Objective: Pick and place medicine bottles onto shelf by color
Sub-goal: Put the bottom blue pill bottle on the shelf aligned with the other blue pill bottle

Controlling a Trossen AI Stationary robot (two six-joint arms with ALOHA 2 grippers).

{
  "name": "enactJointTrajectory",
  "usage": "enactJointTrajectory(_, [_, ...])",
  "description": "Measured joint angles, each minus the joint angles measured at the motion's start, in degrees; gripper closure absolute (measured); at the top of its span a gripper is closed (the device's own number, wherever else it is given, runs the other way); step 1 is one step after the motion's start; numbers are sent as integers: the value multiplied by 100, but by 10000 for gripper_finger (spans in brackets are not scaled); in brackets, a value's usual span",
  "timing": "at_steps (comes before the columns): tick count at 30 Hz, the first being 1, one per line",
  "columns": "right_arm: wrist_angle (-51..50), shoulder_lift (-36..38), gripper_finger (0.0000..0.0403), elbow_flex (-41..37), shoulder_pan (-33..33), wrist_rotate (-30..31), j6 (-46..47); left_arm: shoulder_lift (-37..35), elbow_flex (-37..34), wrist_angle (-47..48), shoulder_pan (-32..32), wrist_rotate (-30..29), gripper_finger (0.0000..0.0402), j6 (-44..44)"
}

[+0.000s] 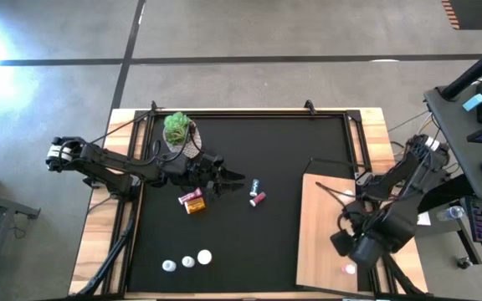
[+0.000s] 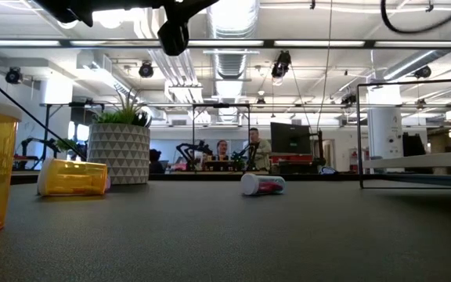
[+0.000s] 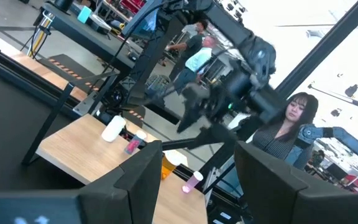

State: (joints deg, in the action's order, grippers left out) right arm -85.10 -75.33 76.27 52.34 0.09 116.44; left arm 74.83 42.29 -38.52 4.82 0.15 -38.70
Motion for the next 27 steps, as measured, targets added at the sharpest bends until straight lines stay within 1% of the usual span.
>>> enactJointTrajectory(2, [-220,47,130,280,-18,416,3,-2,-13,1,0,5,217,1])
enactJointTrajectory(4, [-251,83,132,528,-96,1079,-7,-4,-23,2,0,23,217,2])
enactJointTrajectory(6, [-255,98,133,721,-251,1767,-89,-4,-23,2,0,23,217,2])
enactJointTrajectory(8, [-244,88,133,852,-494,2207,-387,-4,-16,3,0,23,217,2])
enactJointTrajectory(11, [-245,-55,133,937,-1032,2351,-1306,-13,-1,2,0,166,217,2])
enactJointTrajectory(13, [-169,-184,133,940,-1410,2353,-2171,-31,-1,3,0,407,217,0])
enactJointTrajectory(17, [420,-347,133,929,-2091,2407,-4006,-123,-21,124,4,845,217,-9])
enactJointTrajectory(22, [1916,-509,133,748,-2685,2402,-6309,-400,-13,1014,4,1359,217,-17])
enactJointTrajectory(24, [2278,-556,133,694,-2888,2396,-6795,-572,-18,1523,4,1410,217,-16])
enactJointTrajectory(27, [2467,-656,133,628,-3156,2416,-7340,-766,-21,2397,4,1410,217,-11])
